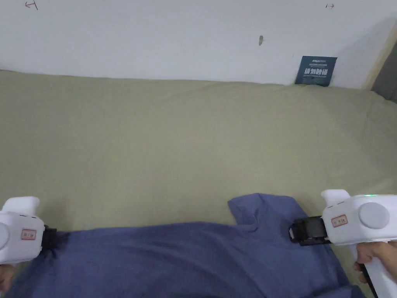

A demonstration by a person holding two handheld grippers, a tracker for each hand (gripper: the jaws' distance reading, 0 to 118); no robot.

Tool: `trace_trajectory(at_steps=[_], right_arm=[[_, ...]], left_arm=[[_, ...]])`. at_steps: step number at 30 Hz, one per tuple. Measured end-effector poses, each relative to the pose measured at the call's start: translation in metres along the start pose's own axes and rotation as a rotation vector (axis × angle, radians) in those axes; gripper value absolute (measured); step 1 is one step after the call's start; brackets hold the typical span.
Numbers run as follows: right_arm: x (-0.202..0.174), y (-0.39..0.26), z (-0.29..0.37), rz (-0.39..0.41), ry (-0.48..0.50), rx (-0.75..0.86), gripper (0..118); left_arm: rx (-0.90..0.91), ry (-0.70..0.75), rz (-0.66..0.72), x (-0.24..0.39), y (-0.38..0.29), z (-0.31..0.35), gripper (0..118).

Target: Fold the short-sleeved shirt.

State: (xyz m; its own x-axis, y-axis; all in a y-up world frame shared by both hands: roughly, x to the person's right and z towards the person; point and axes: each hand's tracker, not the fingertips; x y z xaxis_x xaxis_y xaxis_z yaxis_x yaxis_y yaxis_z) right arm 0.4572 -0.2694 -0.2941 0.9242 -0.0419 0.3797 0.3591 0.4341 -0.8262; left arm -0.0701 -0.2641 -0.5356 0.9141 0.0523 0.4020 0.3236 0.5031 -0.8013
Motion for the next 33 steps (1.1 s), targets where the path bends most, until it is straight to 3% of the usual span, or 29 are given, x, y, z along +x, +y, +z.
trace_trajectory(at_steps=[1,3,5,6,7,8,12,21,33], right_arm=[[-0.003,-0.003,-0.001,0.002,-0.007,-0.014,111],[0.001,-0.006,-0.002,-0.017,0.002,-0.011,51],[0.003,-0.006,0.002,-0.048,-0.029,0.017,36],[0.005,-0.008,0.008,-0.042,-0.053,0.051,36],[0.008,-0.009,0.013,-0.047,0.008,0.066,9],[0.008,-0.009,0.019,-0.085,0.060,0.064,2],[0.001,-0.012,0.046,-0.045,0.020,0.112,2],[-0.014,-0.057,0.142,-0.045,0.104,0.234,2],[-0.014,-0.201,0.201,-0.042,0.127,0.303,2]], left_arm=[[0.001,0.000,0.002,0.000,0.000,0.000,2],[0.004,-0.001,0.003,0.000,-0.001,0.001,2],[0.005,0.000,-0.001,0.000,0.000,0.001,2],[0.006,-0.001,-0.005,0.000,0.000,0.002,2],[0.008,-0.001,-0.007,0.000,0.000,0.005,2],[0.019,-0.001,-0.013,0.000,-0.001,0.009,2],[0.023,-0.008,-0.028,-0.005,-0.004,0.030,2],[0.108,-0.058,-0.025,-0.018,-0.037,0.129,2],[0.222,-0.137,-0.026,-0.032,-0.163,0.215,2]])
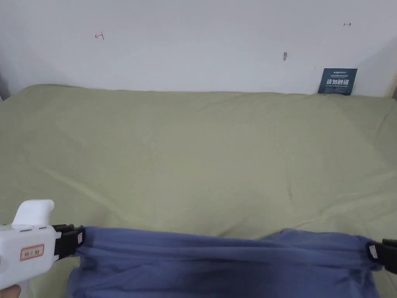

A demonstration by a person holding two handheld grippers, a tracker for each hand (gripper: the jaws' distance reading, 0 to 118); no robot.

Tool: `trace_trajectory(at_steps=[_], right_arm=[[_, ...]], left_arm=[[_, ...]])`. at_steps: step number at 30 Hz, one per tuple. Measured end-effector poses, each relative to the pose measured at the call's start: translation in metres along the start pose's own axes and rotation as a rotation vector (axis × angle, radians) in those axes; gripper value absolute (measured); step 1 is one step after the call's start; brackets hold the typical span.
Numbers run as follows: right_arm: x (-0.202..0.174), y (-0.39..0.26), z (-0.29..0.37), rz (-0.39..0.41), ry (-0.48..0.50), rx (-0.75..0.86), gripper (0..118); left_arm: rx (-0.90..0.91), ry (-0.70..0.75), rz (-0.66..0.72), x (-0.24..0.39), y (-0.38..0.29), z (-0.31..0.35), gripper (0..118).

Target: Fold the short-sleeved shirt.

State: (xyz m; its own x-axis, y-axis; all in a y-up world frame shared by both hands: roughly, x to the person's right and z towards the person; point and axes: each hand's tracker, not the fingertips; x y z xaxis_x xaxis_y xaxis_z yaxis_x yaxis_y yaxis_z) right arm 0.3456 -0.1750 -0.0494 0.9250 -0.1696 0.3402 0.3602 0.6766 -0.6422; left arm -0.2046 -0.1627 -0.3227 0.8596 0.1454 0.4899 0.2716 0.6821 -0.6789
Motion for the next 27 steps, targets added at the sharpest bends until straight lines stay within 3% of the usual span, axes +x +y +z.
trace_trajectory(at_steps=[8,15,16,17,18,19,20,25,26,27], right_arm=[[0.008,-0.067,-0.009,-0.025,-0.009,-0.080,2],[0.012,-0.086,-0.029,-0.019,-0.025,-0.129,3],[0.010,-0.087,-0.029,-0.015,-0.030,-0.126,9],[0.007,-0.085,-0.026,-0.007,-0.037,-0.115,43],[0.002,-0.083,-0.021,0.009,-0.050,-0.091,83],[-0.002,-0.080,-0.017,0.017,-0.066,-0.070,112],[-0.009,-0.079,-0.010,0.026,-0.091,-0.037,118],[-0.044,-0.048,0.030,0.002,-0.090,0.196,115],[-0.052,-0.043,0.038,-0.002,-0.095,0.244,94],[-0.060,-0.038,0.044,-0.013,-0.107,0.282,58]], left_arm=[[-0.007,0.003,-0.037,-0.008,-0.054,-0.007,2],[-0.090,0.031,-0.050,-0.007,-0.068,-0.020,6],[-0.098,0.028,-0.042,-0.008,-0.068,-0.022,20],[-0.118,0.037,-0.033,-0.007,-0.066,-0.022,64],[-0.111,0.049,-0.027,-0.007,-0.065,-0.021,94],[-0.110,0.040,-0.025,-0.007,-0.062,-0.019,112],[-0.100,0.025,-0.014,-0.004,-0.056,-0.013,117],[0.125,0.031,0.021,0.033,-0.024,0.034,112],[0.164,0.017,0.039,0.039,-0.021,0.044,95],[0.225,0.037,0.070,0.049,-0.017,0.055,68]])
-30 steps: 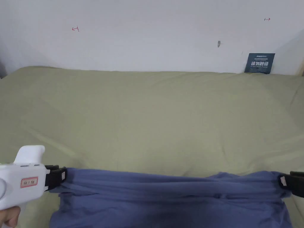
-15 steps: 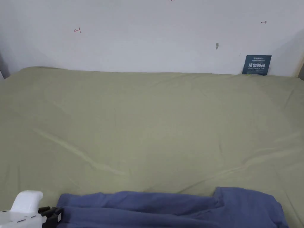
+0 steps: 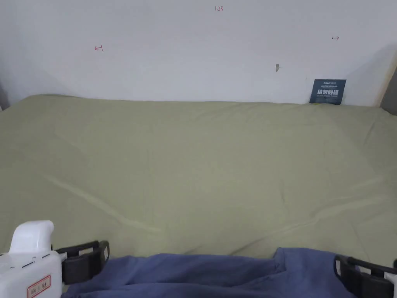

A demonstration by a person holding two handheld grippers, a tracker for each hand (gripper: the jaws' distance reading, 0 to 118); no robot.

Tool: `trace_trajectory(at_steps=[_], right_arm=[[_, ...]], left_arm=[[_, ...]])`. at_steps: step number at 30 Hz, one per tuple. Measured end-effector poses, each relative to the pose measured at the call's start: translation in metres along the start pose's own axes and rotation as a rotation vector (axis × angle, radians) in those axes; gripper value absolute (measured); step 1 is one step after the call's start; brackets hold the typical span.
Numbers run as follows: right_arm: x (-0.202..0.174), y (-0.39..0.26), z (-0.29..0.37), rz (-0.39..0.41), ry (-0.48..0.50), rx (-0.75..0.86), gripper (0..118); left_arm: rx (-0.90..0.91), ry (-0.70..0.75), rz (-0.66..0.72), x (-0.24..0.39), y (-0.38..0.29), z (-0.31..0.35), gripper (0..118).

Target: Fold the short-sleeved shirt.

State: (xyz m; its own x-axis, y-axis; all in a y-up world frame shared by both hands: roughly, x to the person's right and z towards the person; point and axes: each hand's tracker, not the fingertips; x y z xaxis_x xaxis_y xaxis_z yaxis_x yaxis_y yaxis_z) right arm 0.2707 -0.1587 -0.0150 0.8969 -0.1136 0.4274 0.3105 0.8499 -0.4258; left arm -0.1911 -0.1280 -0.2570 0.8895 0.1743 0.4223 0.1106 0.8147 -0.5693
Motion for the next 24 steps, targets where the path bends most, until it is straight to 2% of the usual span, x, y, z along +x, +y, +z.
trace_trajectory(at_steps=[1,2,4,5,8,12,18,24], right_arm=[[-0.012,0.003,0.006,-0.002,-0.010,0.046,10],[-0.020,0.006,0.011,-0.003,-0.036,0.093,2],[-0.032,0.009,0.020,-0.006,-0.098,0.202,2],[-0.046,0.012,0.025,0.023,-0.077,0.205,2],[-0.065,0.015,0.036,0.070,-0.107,0.273,2],[-0.090,0.017,0.048,0.097,-0.106,0.315,2],[-0.131,0.025,0.057,0.150,-0.091,0.388,2],[-0.154,0.026,0.062,0.196,-0.079,0.431,2]], left_arm=[[0.042,-0.005,0.006,0.007,0.004,0.009,28],[0.081,-0.007,-0.002,0.016,0.007,0.016,0],[0.141,0.010,-0.027,0.013,0.003,0.014,0],[0.180,0.020,-0.045,0.018,0.004,0.020,0],[0.227,0.061,-0.078,0.038,0.003,0.035,0],[0.319,0.127,-0.155,0.056,0.001,0.053,0],[0.400,0.080,-0.195,0.092,0.000,0.059,0],[0.455,0.084,-0.230,0.114,0.001,0.060,0]])
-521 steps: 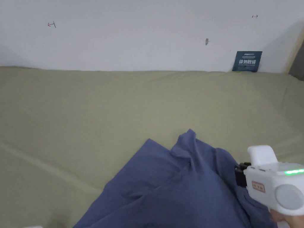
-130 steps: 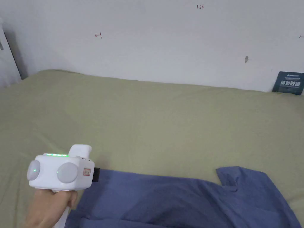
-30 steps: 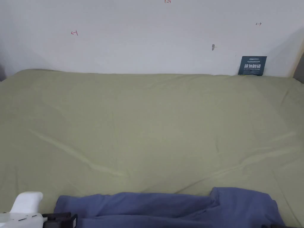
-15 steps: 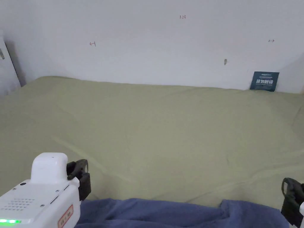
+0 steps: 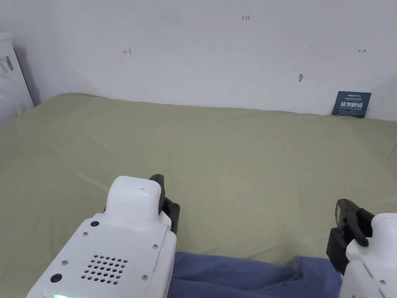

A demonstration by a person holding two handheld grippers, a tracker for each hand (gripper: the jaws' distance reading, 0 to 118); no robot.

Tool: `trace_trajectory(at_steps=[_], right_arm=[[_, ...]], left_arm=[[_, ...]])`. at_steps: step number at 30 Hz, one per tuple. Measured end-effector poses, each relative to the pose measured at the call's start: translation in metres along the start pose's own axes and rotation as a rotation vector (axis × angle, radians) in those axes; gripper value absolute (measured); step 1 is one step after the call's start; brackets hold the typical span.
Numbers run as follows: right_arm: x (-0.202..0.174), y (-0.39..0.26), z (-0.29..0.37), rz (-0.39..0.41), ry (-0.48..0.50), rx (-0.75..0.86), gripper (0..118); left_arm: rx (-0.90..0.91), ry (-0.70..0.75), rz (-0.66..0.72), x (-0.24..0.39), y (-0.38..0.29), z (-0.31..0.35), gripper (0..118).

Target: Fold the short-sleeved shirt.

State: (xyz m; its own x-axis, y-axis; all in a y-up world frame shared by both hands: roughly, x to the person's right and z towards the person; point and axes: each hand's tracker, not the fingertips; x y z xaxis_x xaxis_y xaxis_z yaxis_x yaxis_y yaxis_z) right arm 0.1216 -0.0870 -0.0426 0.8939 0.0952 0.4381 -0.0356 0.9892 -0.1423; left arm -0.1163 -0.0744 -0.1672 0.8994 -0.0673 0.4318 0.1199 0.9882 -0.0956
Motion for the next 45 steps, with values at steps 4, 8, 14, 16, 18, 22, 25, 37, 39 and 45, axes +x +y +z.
trace_trajectory(at_steps=[4,8,14,16,18,22,25,37,39,45], right_arm=[[-0.004,0.001,0.001,0.003,0.002,0.009,2],[-0.004,0.001,-0.001,-0.005,0.012,0.006,2],[-0.005,-0.004,-0.006,-0.017,0.013,-0.001,2],[-0.006,-0.008,-0.007,-0.020,0.016,-0.009,2],[-0.007,-0.011,-0.009,-0.018,0.025,-0.021,2],[-0.013,-0.011,-0.012,-0.001,0.030,-0.040,2],[-0.019,-0.011,-0.016,0.013,0.029,-0.055,2],[-0.028,-0.016,-0.032,0.030,0.020,-0.119,2],[-0.028,-0.018,-0.033,0.030,0.021,-0.133,2],[-0.024,-0.022,-0.034,0.010,0.027,-0.157,2]], left_arm=[[0.006,-0.007,-0.002,0.001,0.002,0.002,0],[-0.012,0.002,-0.004,-0.006,0.002,0.000,0],[-0.191,-0.023,0.072,-0.063,-0.015,-0.021,0],[-0.303,-0.087,0.195,-0.099,-0.028,-0.038,0],[-0.446,-0.158,0.310,-0.140,-0.050,-0.060,0],[-0.687,-0.255,0.543,-0.208,-0.097,-0.103,0],[-0.771,-0.311,0.620,-0.234,-0.124,-0.122,0],[-0.987,-0.565,0.905,-0.240,-0.194,-0.163,116],[-0.984,-0.571,0.891,-0.233,-0.200,-0.171,116],[-1.003,-0.732,1.015,-0.217,-0.219,-0.190,115]])
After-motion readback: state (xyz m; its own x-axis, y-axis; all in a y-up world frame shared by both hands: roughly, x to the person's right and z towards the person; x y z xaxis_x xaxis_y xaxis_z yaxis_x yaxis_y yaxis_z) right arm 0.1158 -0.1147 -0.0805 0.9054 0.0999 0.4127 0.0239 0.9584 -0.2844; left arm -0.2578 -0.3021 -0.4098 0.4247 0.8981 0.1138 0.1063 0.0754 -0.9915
